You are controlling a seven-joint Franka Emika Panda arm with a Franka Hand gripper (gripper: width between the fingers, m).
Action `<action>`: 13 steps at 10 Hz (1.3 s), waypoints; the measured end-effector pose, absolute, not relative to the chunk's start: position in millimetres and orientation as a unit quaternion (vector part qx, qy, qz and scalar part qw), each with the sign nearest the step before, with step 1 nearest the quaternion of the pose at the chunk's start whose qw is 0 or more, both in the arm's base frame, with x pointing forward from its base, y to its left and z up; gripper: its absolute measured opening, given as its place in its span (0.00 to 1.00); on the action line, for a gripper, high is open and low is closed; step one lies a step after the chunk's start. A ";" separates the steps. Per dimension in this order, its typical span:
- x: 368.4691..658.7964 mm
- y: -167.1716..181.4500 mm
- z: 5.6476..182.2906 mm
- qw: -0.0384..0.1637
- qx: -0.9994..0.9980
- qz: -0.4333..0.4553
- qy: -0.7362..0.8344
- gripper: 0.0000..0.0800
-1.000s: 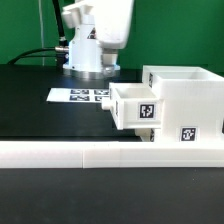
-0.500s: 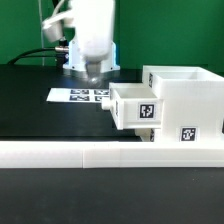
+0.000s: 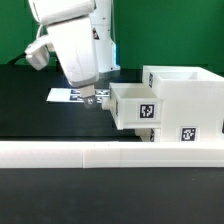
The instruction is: Assemble drawer
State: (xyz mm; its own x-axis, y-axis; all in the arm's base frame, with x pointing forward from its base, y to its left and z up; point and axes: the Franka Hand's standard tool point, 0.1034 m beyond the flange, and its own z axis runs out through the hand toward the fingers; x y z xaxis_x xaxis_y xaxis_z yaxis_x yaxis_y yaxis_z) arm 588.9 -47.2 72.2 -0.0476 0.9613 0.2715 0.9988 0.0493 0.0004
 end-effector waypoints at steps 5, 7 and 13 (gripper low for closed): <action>584.8 -20.8 63.2 0.108 -0.705 -0.093 -0.695 0.81; 584.3 -20.3 62.4 0.109 -0.705 -0.093 -0.695 0.81; 588.7 18.3 61.3 0.101 -0.692 -0.075 -0.711 0.81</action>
Offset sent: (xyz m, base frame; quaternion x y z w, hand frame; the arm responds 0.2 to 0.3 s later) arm 0.0000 0.0000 0.0000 0.0000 0.0000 0.0000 1.0000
